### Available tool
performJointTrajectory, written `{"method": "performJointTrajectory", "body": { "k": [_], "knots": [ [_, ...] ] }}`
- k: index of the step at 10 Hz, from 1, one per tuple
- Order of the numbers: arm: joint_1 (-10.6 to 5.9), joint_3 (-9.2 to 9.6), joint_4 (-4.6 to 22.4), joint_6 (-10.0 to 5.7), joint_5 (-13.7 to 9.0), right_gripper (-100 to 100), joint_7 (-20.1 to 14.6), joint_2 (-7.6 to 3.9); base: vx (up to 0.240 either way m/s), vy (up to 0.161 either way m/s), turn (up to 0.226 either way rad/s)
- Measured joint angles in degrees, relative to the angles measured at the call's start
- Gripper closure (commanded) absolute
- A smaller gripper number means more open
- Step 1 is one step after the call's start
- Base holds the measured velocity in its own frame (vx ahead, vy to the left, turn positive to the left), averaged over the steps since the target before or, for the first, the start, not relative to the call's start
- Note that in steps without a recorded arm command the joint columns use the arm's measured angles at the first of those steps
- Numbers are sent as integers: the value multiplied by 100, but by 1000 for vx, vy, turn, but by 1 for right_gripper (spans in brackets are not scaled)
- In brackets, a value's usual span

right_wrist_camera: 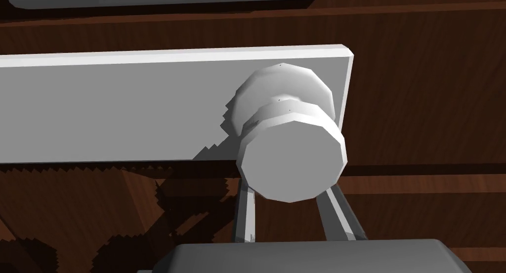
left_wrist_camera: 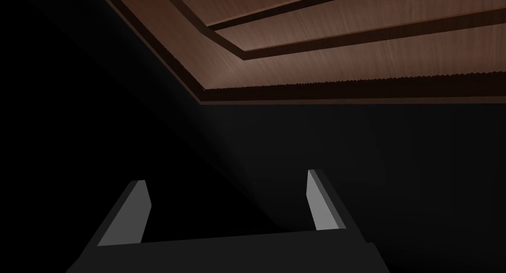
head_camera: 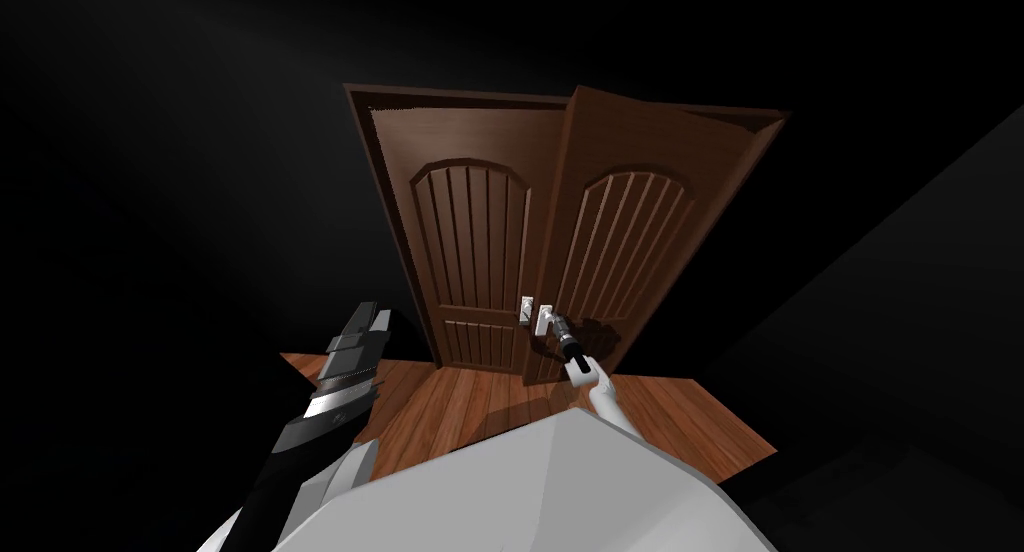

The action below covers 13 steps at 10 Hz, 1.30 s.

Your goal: Pull the door open

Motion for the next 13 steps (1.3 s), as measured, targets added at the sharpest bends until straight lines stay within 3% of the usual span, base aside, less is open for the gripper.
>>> {"method": "performJointTrajectory", "body": {
  "k": [3,4,5,11,13],
  "knots": [
    [18,7,13,8,2,100,1,7,-40,-12,2],
    [26,9,10,-11,2,100,-23,-37,-200,-94,40],
    [73,44,-4,-13,6,-100,-74,-89,-208,-18,15],
    [162,230,-223,7,57,-100,-226,-99,-172,74,7],
    [197,167,-176,12,36,-100,-219,-135,74,-130,-101]
  ]
}}
